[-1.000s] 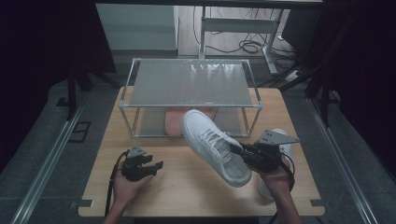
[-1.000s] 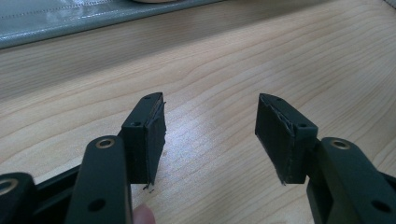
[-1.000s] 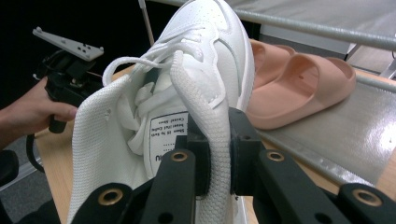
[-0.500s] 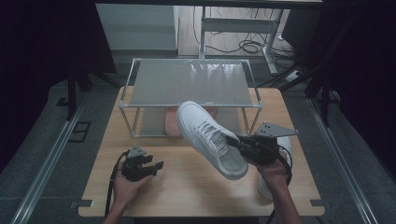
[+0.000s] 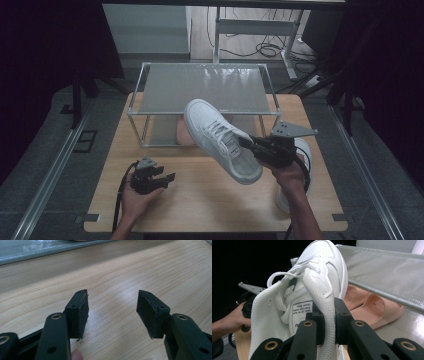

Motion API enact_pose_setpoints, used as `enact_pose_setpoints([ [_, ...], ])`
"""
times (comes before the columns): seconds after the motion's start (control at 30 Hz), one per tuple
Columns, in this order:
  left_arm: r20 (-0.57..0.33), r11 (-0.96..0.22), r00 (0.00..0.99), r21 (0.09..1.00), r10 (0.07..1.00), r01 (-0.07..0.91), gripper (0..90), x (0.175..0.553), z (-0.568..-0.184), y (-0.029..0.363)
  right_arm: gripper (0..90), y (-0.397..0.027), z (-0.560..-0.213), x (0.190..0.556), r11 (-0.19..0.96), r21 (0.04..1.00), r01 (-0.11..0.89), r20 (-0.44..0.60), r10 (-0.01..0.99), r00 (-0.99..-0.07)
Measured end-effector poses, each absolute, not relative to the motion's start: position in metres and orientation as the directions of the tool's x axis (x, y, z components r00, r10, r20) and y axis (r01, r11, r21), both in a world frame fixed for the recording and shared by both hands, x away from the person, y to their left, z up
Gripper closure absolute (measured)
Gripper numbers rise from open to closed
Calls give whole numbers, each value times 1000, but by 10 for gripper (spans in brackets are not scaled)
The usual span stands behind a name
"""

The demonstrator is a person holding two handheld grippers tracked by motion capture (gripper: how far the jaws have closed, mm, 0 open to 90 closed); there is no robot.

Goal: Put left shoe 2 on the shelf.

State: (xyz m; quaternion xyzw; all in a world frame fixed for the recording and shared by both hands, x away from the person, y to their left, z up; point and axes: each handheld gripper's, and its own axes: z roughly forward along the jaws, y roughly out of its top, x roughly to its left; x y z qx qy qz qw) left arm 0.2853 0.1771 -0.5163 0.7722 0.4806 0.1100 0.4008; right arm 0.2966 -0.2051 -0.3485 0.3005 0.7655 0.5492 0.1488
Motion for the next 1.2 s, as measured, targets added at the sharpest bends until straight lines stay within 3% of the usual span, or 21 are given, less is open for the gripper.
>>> enact_pose_setpoints([
  [1.2, -216, -221, 517, 722, 828, 656, 431, 287, -517, 179, 815, -177, -322, 359, 148, 934, 325, 151, 662, -734],
])
